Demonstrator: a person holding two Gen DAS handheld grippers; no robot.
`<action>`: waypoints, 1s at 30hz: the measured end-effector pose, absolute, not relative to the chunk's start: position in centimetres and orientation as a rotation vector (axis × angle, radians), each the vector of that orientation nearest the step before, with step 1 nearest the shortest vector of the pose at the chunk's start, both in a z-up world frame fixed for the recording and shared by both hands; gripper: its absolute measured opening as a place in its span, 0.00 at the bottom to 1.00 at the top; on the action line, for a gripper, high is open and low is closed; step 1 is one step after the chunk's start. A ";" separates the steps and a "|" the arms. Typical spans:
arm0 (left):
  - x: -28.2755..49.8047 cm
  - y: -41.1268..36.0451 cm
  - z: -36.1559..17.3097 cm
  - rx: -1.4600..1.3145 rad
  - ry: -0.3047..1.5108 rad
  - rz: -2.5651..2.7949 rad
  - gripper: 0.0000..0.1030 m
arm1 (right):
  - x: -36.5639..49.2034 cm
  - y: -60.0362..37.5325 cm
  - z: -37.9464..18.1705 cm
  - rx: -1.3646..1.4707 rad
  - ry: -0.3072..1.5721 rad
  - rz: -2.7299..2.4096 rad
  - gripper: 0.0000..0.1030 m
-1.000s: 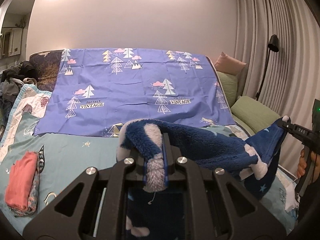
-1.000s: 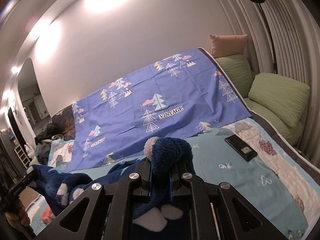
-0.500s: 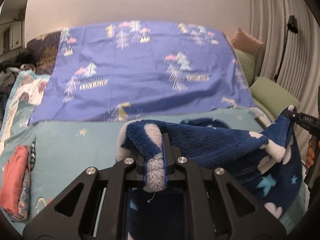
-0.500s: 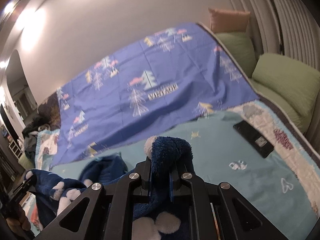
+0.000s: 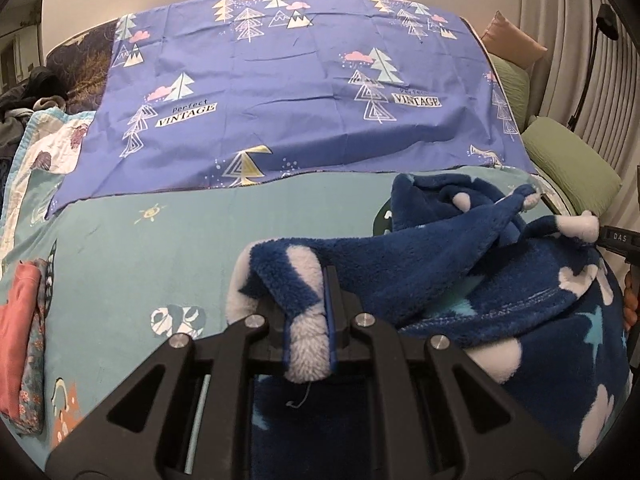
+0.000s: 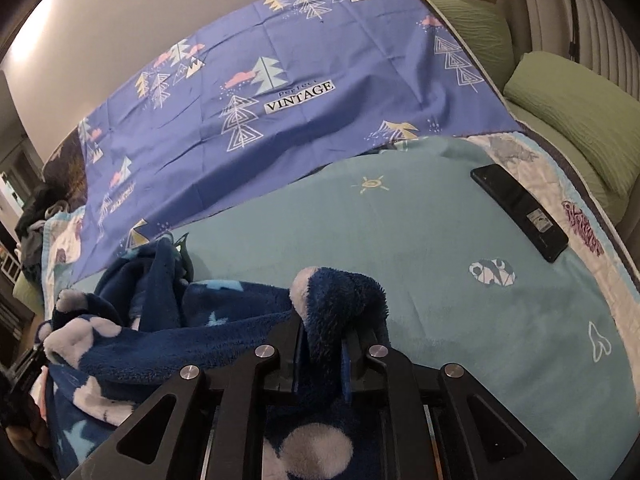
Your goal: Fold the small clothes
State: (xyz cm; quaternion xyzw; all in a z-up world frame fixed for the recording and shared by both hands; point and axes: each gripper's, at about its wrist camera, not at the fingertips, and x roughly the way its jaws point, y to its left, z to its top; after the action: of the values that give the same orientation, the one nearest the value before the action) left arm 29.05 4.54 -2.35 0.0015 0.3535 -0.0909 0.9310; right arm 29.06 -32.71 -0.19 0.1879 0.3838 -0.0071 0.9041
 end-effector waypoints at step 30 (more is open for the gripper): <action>34.0 0.9 -0.9 0.022 0.728 -0.158 0.43 | 34.2 -24.8 1.2 0.285 0.837 0.057 0.22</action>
State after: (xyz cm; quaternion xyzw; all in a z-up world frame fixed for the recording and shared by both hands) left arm 33.96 0.91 -0.88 0.0107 0.3557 -0.0771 0.9314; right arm 34.23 -24.80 1.17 0.1381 0.4049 0.0274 0.9035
